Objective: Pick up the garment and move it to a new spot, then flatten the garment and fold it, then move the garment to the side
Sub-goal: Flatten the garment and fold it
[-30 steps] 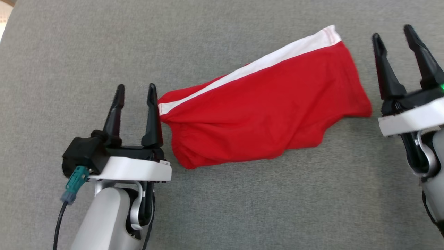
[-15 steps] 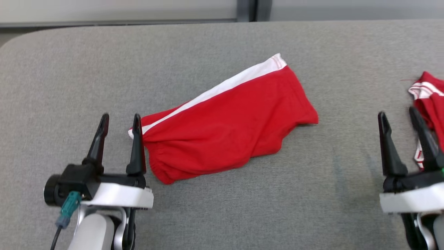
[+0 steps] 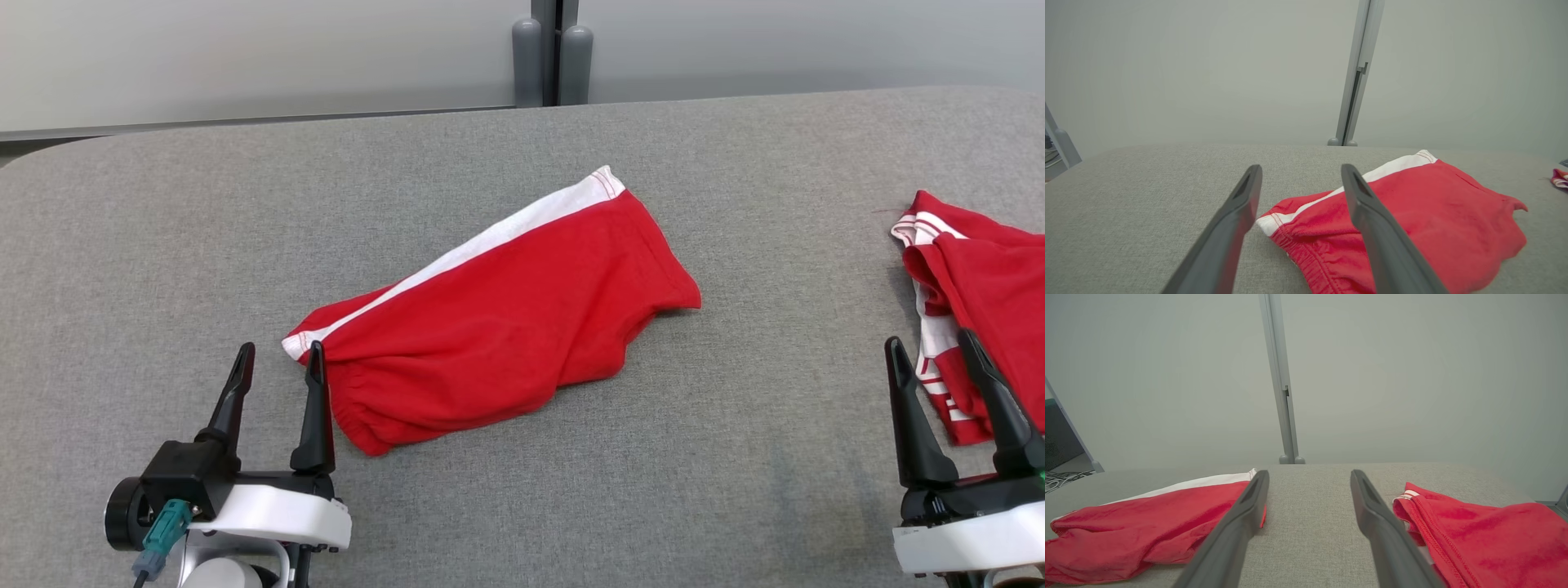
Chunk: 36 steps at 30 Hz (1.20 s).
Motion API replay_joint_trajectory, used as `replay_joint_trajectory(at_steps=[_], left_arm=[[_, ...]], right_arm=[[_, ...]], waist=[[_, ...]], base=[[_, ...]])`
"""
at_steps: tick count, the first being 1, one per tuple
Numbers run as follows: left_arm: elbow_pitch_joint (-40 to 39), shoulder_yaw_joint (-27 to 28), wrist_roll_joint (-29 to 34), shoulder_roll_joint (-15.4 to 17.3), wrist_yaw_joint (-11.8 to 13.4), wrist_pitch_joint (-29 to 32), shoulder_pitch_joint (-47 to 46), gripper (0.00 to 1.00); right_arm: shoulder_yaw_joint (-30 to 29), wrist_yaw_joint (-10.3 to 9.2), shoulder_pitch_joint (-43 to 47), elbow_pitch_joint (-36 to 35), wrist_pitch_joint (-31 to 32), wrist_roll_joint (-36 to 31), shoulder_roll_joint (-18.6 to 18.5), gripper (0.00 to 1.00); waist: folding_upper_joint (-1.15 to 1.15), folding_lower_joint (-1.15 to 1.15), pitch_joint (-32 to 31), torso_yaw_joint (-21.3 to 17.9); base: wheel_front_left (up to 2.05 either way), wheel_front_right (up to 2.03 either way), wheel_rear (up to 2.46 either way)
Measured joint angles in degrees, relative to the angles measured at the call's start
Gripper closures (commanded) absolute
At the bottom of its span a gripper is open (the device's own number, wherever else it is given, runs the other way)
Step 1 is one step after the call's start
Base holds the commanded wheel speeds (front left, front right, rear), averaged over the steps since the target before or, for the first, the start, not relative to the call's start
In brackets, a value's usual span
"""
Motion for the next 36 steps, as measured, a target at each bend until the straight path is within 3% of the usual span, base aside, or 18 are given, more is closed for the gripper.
replay_joint_trajectory(at_steps=[14, 23, 30, 36], left_arm=[[0.0, -0.8, -0.4, -0.1, 0.1, 0.0, -1.1, 0.0], [-2.8, -5.0, 0.5, -2.2, -0.6, 0.0, -8.2, 0.0], [-3.9, -6.7, -0.5, -3.5, -0.8, 0.0, -11.2, 0.0], [-4.0, -7.2, -1.0, -3.7, -0.5, 0.0, -11.4, 0.0]], right_arm=[[-1.4, 0.0, 0.1, -1.4, 1.0, 0.0, -0.2, 0.0], [-2.3, 0.0, -8.4, 1.8, 5.4, 0.6, -5.3, 0.0], [7.0, -0.01, -18.5, 9.2, 12.7, 3.2, -10.0, 0.0], [11.9, -0.01, -23.5, 15.5, 19.8, 5.3, -11.2, 0.0]], waist=[[0.0, 0.0, 1.8, 0.9], [0.0, 0.0, 8.5, 4.8], [0.0, 0.0, 13.6, 10.3], [0.0, 0.0, 15.6, 13.3]], base=[[0.0, 0.0, 0.0], [0.0, 0.0, 0.0], [0.0, 0.0, 0.0], [0.0, 0.0, 0.0]])
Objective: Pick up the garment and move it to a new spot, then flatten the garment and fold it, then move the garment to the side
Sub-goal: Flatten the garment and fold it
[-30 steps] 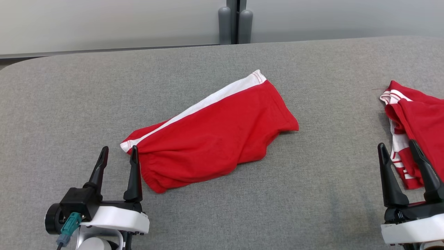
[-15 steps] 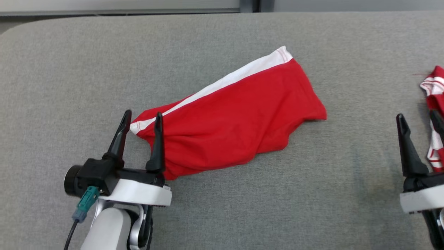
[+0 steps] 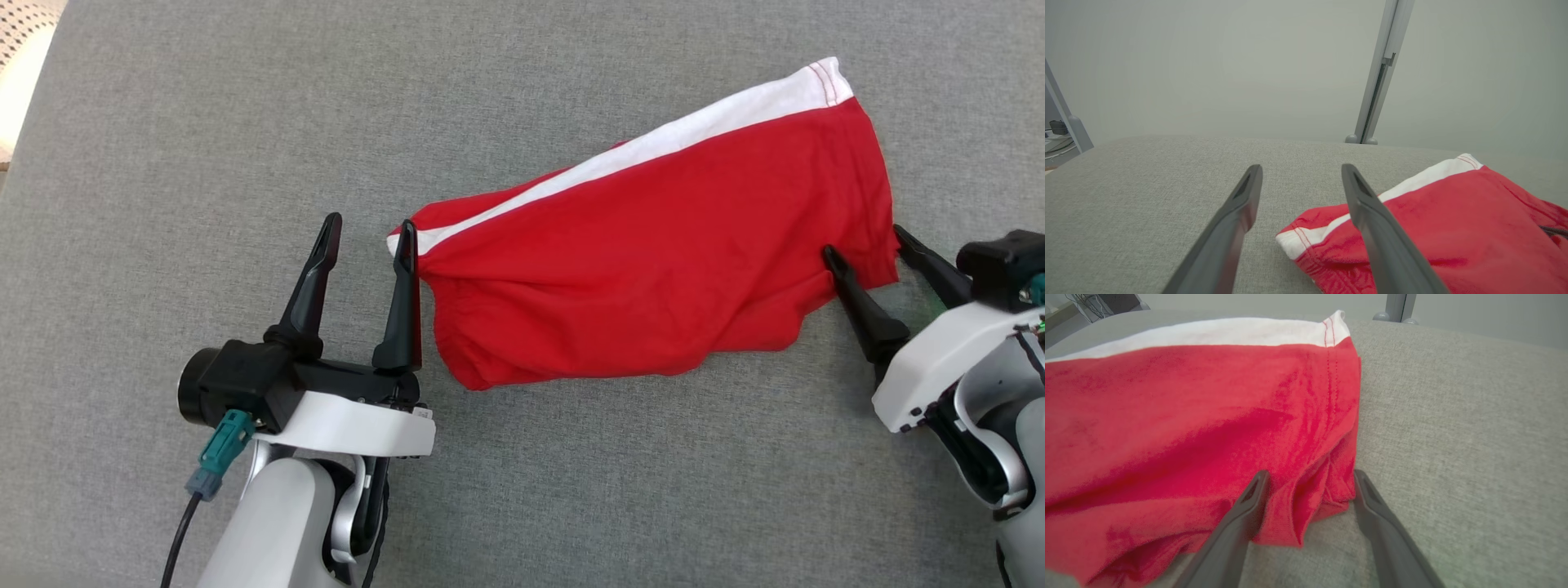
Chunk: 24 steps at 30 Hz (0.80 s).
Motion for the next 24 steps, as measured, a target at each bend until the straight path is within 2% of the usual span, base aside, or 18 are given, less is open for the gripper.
replay_joint_trajectory(at_steps=[4, 5, 6, 7, 11, 14, 24], left_arm=[[-0.1, -0.4, -0.5, 0.0, 0.3, 0.0, -0.1, 0.0], [-0.2, -0.5, -0.6, -0.1, 0.4, 0.0, -0.1, 0.0], [-0.2, -0.5, -0.6, -0.1, 0.6, 0.0, -0.2, 0.0], [-0.2, -0.5, -0.6, -0.1, 0.8, 0.0, -0.2, 0.0], [-0.3, -0.1, -0.5, -0.1, 1.2, 0.0, -0.2, 0.0], [0.0, 0.5, 0.0, -0.1, 1.0, 0.0, -0.1, 0.0], [0.9, 3.3, 2.0, 1.3, -0.1, 0.0, 1.8, 0.0]], right_arm=[[0.9, 0.01, -1.7, 1.5, 3.6, 1.1, -0.3, 0.0], [1.0, 0.0, -1.9, 1.8, 4.5, 1.5, -0.2, 0.58], [0.9, 0.0, -2.0, 1.9, 4.8, 1.8, -0.2, 0.91], [0.7, 0.0, -2.2, 2.0, 5.0, 2.1, 0.1, 1.0], [0.8, 0.03, -2.1, 1.9, 4.9, 2.6, 1.2, 1.0], [-0.1, 0.03, -0.2, 1.2, 2.4, 2.9, 2.6, 1.0], [-7.5, 0.02, 18.3, -6.7, -6.7, 2.3, 11.5, 1.0]], waist=[[0.0, 0.0, 0.0, 0.5], [0.0, 0.0, 0.0, 0.5], [0.0, 0.0, 0.0, 0.5], [0.0, 0.0, -0.1, 0.4], [0.0, 0.0, -0.3, -0.4], [0.0, 0.0, -0.8, -1.4], [0.0, 0.0, -3.8, -6.1]], base=[[0.0, 0.0, 0.0], [0.0, 0.0, 0.0], [0.0, 0.0, 0.0], [0.0, 0.0, 0.0], [0.0, 0.0, 0.0], [0.0, 0.0, 0.0], [0.0, 0.0, 0.0]])
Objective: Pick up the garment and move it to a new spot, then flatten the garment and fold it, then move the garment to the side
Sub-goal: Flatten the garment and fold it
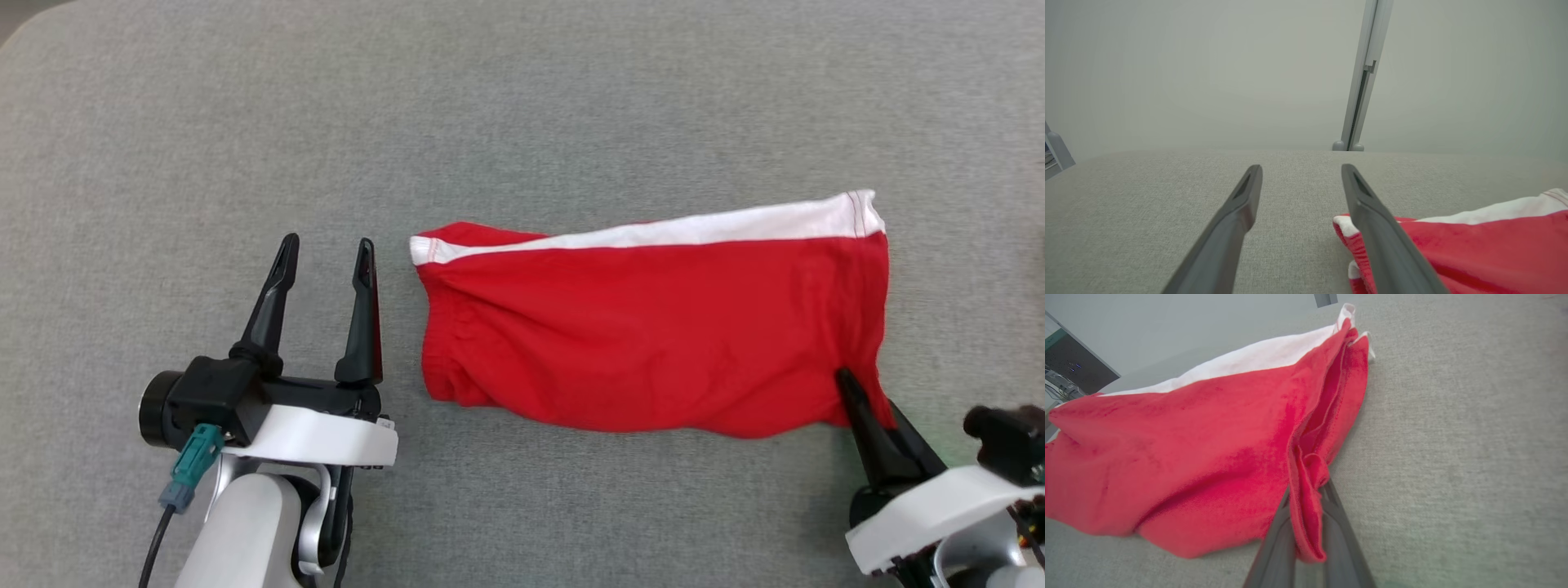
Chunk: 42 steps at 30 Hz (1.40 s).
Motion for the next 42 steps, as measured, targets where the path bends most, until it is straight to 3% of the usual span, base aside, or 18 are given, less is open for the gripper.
replay_joint_trajectory(at_steps=[9, 15, 19, 23, 28, 33, 39, 40, 41, 42], left_arm=[[0.3, -0.1, 0.1, 0.7, -0.1, 0.0, 1.3, 0.0], [0.7, -1.1, -0.1, 0.6, -0.1, 0.4, 1.6, 0.0], [1.1, -1.4, -0.5, 0.5, -0.3, 0.4, 2.2, 0.0], [1.3, -1.8, -1.0, 0.4, -0.3, 0.4, 2.3, 0.0], [1.7, -2.6, -1.7, 0.0, -0.3, 0.4, 2.8, 0.0], [2.5, -3.7, -2.3, -0.6, -0.1, 0.3, 2.8, 0.0], [2.9, -4.0, -2.7, -0.9, 0.4, 0.2, 2.2, 0.0], [2.9, -4.0, -2.7, -0.9, 0.4, 0.2, 2.2, 0.0], [3.0, -3.9, -2.8, -1.0, 0.4, 0.2, 2.2, 0.0], [3.0, -3.8, -2.8, -0.9, 0.5, 0.1, 2.2, 0.0]], right_arm=[[-2.9, -0.01, 3.3, -1.3, -0.9, 0.0, 2.1, 1.0], [-0.7, -0.01, 0.0, -3.8, 0.1, -0.1, 0.2, 1.0], [4.6, -0.02, -5.4, -6.6, 2.5, -0.7, -1.9, 1.0], [14.1, -0.02, -11.5, -7.4, 5.1, -0.6, -2.4, 1.0], [26.3, -0.01, -17.1, -1.9, 7.7, 2.0, -0.2, 1.0], [31.2, -0.01, -18.5, 7.0, 7.2, 4.5, 2.3, 1.0], [33.5, -0.02, -19.9, 11.6, 3.4, 5.8, 3.5, 1.0], [33.5, -0.02, -19.9, 11.6, 3.4, 5.8, 3.5, 0.66], [33.9, -0.02, -20.4, 11.9, 2.5, 5.9, 3.6, 0.11], [34.3, -0.02, -20.8, 11.9, 1.5, 5.9, 3.6, 0.0]], waist=[[0.0, 0.0, -2.4, -3.0], [0.0, 0.0, -4.0, -2.9], [0.0, 0.0, -5.2, -2.0], [0.0, 0.0, -6.4, -0.3], [0.0, 0.0, -7.2, 2.2], [0.0, 0.0, -6.8, 4.8], [0.0, 0.0, -5.4, 5.6], [0.0, 0.0, -5.4, 5.6], [0.0, 0.0, -5.3, 5.4], [0.0, 0.0, -5.2, 5.2]], base=[[0.0, 0.0, 0.0], [0.0, 0.0, 0.0], [0.0, 0.0, 0.0], [0.0, 0.0, 0.0], [0.0, 0.0, 0.0], [0.0, 0.0, 0.0], [0.0, 0.0, 0.0], [0.0, 0.0, 0.0], [0.0, 0.0, 0.0], [0.0, 0.0, 0.0]])
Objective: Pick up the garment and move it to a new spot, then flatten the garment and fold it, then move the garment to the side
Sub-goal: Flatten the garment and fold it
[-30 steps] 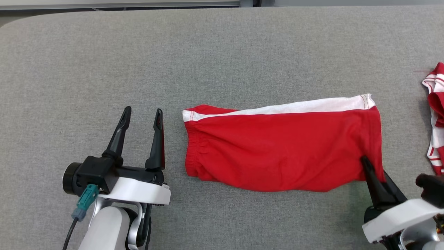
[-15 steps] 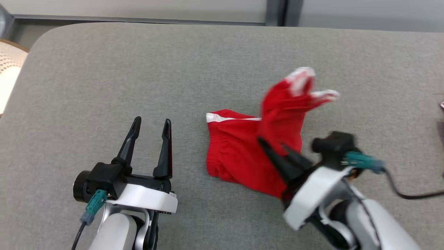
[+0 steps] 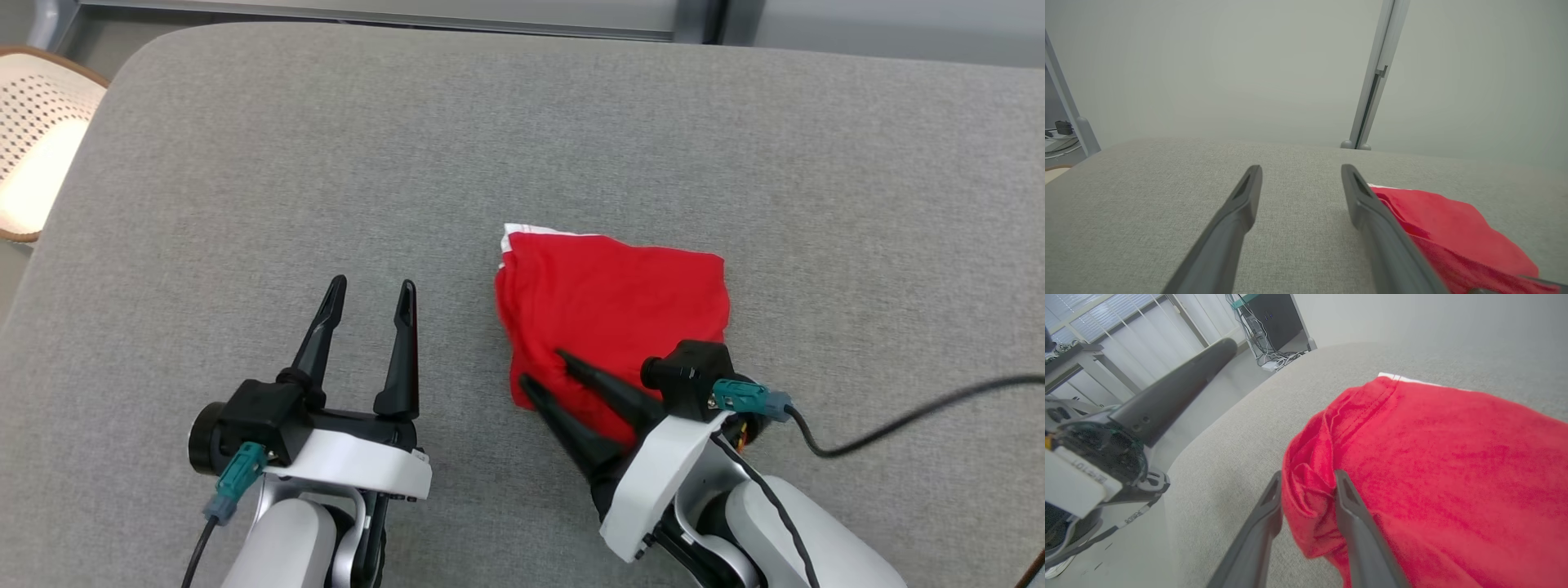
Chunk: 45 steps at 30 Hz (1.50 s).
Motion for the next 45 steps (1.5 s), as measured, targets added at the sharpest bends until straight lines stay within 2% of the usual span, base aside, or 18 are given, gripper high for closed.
replay_joint_trajectory(at_steps=[5, 8, 13, 18, 23, 28, 45], left_arm=[[-0.7, 1.1, 0.8, 0.1, 0.2, 0.0, -0.7, 0.0], [-1.2, 1.9, 1.6, 0.6, 0.5, 0.0, -0.9, 0.0], [-2.1, 3.2, 2.9, 1.6, 1.0, 0.0, -0.9, 0.0], [-2.8, 4.5, 3.4, 2.9, 1.5, 0.0, 0.0, 0.0], [-3.1, 5.0, 3.5, 3.6, 1.5, 0.0, 1.0, 0.0], [-3.1, 5.3, 3.4, 4.6, 1.5, 0.0, 2.8, 0.0], [-1.9, 5.3, 1.4, 6.9, 1.4, 0.9, 14.7, 0.0]], right_arm=[[1.2, 0.01, -2.5, -3.8, -7.9, -1.2, -1.3, 0.0], [-2.0, 0.01, -2.2, -6.8, -12.2, -2.2, -3.1, 0.0], [-14.3, 0.01, 2.0, -10.5, -16.2, -4.5, -5.2, 0.0], [-28.4, 0.01, 9.0, -13.0, -16.9, -7.3, -5.9, 0.0], [-36.6, 0.01, 16.3, -15.9, -15.2, -10.1, -5.5, 0.0], [-39.5, 0.01, 19.9, -18.6, -13.8, -11.5, -3.7, 0.0], [-41.3, 0.01, 32.8, -22.2, -6.9, -14.0, -1.7, 0.0]], waist=[[0.0, 0.0, 0.3, -1.7], [0.0, 0.0, 0.3, -2.9], [0.0, 0.0, -0.3, -5.1], [0.0, 0.0, -1.0, -7.5], [0.0, 0.0, -2.3, -9.2], [0.0, 0.0, -4.2, -10.1], [0.0, 0.0, -16.6, -10.6]], base=[[0.0, 0.0, 0.0], [0.0, 0.0, 0.0], [0.0, 0.0, 0.0], [0.0, 0.0, 0.0], [0.0, 0.0, 0.0], [0.0, 0.0, 0.0], [0.0, 0.0, 0.0]])
